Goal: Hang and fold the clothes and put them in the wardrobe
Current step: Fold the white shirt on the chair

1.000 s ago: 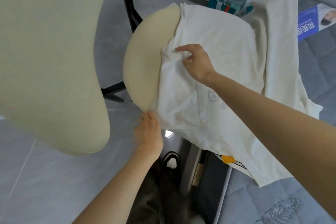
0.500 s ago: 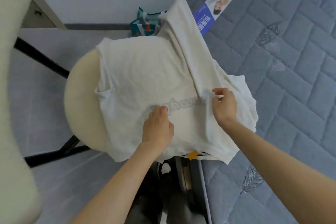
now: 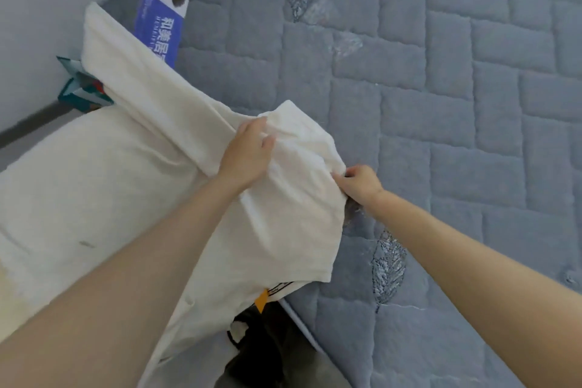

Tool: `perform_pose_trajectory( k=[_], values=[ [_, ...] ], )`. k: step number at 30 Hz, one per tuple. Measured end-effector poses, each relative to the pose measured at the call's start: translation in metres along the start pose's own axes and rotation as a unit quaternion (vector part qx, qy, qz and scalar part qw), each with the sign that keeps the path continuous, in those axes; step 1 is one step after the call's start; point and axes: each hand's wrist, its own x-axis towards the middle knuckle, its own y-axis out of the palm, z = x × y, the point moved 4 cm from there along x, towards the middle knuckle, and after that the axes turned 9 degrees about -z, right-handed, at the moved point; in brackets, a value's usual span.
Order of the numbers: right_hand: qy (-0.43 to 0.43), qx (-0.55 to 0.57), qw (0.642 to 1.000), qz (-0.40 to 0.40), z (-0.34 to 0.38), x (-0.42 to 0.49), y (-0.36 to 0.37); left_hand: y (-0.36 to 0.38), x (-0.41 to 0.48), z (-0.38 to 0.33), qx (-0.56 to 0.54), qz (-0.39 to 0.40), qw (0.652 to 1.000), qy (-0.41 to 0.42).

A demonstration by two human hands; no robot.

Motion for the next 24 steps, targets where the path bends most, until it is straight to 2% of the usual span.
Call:
perform_pose_trajectory(
  k=[2,5,9,11,15,20,24],
  values=[
    [-0.011,-0.001,0.999,0.033,-0.002,0.001,0.002,0.012,0.02,-0.006,0.007,0.013,1.0,0.003],
    [-0.011,0.092,0.995,0.044,-0.002,0.003,-0.004,0.031,0.039,-0.009,0.038,0.046,0.998,-0.034],
    [-0.035,0.172,0.984,-0.005,0.004,0.013,-0.034,0.038,0.056,-0.017,0.065,0.036,0.995,-0.068],
    [-0.041,0.205,0.977,-0.05,0.011,0.021,-0.053,0.033,0.065,-0.033,0.029,-0.006,0.999,-0.042],
    [-0.042,0.283,0.951,-0.12,0.033,0.04,-0.088,0.02,0.096,-0.074,-0.139,-0.06,0.987,-0.046],
    [-0.055,0.258,0.945,-0.191,0.051,0.057,-0.106,0.017,0.126,-0.093,-0.235,-0.057,0.966,-0.095],
    [-0.092,0.199,0.957,-0.191,0.058,0.059,-0.098,0.018,0.12,-0.082,-0.254,-0.044,0.957,-0.137]
  ],
)
